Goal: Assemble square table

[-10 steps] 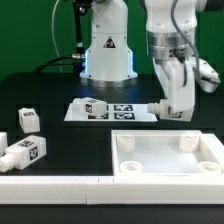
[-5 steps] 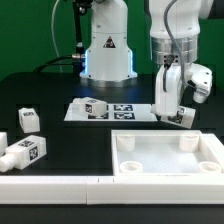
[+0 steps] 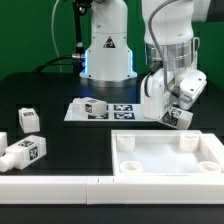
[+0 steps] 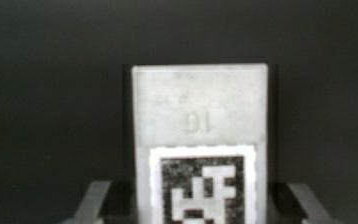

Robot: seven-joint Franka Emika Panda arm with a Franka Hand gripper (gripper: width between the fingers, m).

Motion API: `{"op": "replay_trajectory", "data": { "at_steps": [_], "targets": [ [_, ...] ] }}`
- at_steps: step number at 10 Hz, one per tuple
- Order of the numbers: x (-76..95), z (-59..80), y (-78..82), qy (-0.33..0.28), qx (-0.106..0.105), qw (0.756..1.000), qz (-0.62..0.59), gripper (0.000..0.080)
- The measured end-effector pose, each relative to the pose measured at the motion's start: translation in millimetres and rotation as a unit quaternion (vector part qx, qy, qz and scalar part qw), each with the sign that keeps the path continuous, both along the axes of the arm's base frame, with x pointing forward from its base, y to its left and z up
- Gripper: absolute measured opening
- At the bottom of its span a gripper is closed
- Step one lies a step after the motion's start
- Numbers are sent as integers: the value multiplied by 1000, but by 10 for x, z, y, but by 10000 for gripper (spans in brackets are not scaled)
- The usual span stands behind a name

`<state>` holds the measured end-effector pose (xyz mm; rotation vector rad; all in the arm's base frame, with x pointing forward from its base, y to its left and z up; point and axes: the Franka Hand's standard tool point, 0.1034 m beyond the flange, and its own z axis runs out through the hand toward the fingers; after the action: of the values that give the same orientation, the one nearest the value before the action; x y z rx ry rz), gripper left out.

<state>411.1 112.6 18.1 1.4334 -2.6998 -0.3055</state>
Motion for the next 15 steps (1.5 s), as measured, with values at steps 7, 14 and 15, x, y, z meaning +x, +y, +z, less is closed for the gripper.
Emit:
{"op": "replay_trajectory", "data": {
  "at_steps": [7, 14, 15],
  "targets": [
    [-40, -76, -18, -3, 0, 1000, -6, 349],
    [188, 478, 168, -28, 78, 975, 207, 649],
    [237, 531, 242, -29, 93, 964, 248, 649]
  ]
}}
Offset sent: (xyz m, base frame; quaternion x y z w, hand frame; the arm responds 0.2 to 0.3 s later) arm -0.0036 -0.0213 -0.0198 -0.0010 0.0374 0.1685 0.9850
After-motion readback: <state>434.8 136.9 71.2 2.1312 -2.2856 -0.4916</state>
